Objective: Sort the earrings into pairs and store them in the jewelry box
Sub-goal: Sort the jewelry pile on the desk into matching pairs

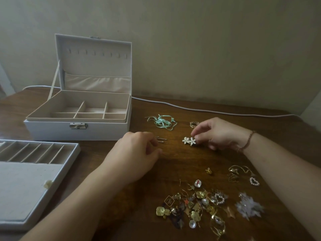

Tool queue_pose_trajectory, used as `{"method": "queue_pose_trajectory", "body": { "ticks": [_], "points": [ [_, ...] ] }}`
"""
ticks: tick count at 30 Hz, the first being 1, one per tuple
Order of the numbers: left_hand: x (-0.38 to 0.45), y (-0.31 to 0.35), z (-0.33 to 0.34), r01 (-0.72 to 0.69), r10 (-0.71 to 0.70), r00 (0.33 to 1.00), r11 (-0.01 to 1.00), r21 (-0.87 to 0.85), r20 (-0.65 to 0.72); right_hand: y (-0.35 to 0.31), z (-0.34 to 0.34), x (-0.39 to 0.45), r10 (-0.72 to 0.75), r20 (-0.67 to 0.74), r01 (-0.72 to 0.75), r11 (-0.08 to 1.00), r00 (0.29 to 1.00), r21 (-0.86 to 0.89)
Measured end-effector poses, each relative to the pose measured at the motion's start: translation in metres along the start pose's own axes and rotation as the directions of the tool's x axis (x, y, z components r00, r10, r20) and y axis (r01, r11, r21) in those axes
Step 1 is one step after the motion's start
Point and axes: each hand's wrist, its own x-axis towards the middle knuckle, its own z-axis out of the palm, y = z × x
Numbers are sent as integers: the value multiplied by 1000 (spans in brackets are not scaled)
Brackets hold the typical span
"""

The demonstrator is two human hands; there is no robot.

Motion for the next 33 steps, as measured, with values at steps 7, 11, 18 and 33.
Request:
{"method": "queue_pose_trajectory", "body": {
  "ticks": [7,11,18,33],
  "points": [
    [1,0,1,-7,5,1000,999,44,29,30,-22,-62,-240,-147,225,968,960,-108],
    [-2,3,2,-27,26,1000,998,55,14,58,-20,-94,-321,-106,279,915,941,-290],
    [-12,19,8,-111,110,994,993,31,25,76,-14,-98,-389,-121,297,839,913,-455],
    [-13,16,13,-115,112,993,991,69,40,94,-43,-105,-195,-306,53,908,932,-416]
  ]
}}
